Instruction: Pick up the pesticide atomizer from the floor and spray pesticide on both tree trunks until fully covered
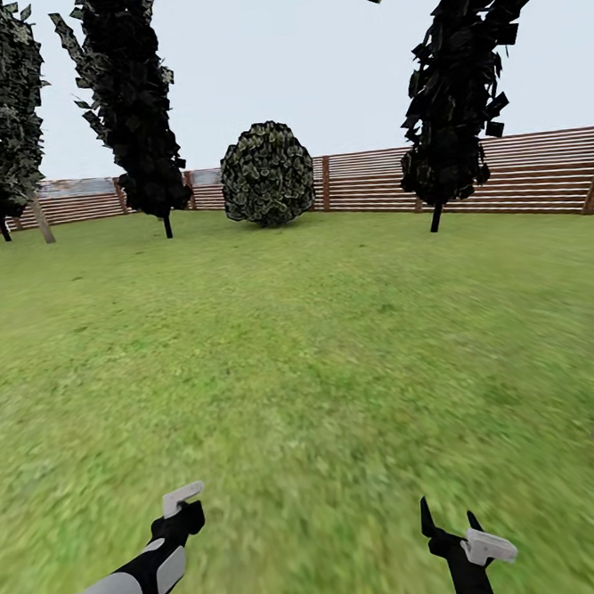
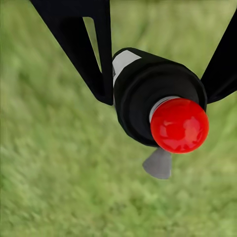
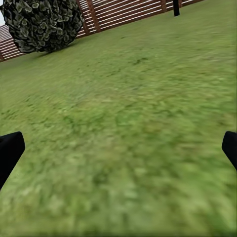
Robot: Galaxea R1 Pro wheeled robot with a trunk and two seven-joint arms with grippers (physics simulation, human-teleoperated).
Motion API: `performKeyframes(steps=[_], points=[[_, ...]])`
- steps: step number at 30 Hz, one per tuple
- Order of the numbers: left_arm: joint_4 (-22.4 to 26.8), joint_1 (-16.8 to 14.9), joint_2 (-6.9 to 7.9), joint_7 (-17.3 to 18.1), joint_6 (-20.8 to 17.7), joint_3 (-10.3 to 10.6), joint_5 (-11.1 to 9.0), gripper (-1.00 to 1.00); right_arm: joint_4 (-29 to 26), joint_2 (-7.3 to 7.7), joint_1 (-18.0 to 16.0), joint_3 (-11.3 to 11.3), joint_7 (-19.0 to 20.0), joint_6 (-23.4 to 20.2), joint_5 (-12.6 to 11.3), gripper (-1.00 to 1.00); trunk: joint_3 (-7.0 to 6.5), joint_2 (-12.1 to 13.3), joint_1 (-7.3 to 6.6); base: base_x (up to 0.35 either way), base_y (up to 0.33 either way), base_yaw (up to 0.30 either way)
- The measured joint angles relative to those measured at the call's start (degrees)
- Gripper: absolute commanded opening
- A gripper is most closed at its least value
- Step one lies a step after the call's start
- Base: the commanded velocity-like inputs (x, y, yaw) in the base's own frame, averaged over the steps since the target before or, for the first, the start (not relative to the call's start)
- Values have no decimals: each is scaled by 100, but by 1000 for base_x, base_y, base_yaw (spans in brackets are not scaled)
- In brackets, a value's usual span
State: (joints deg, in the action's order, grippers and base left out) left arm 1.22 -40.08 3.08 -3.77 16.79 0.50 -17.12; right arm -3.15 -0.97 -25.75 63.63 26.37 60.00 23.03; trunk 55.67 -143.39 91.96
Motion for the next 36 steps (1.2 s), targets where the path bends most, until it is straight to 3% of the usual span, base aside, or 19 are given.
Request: performKeyframes(steps=[9,19,36], points=[[-3,0,-1,0,0,0,-3,-100,-1,0,0,0,0,0,0,100,0,0,0,0,14,0],[-2,0,-9,0,0,0,-3,-100,-6,-9,0,19,-3,0,-7,100,3,0,0,0,228,12],[0,0,-9,0,-5,1,-3,-100,-36,22,0,-10,6,-1,24,100,109,0,0,0,90,206]])
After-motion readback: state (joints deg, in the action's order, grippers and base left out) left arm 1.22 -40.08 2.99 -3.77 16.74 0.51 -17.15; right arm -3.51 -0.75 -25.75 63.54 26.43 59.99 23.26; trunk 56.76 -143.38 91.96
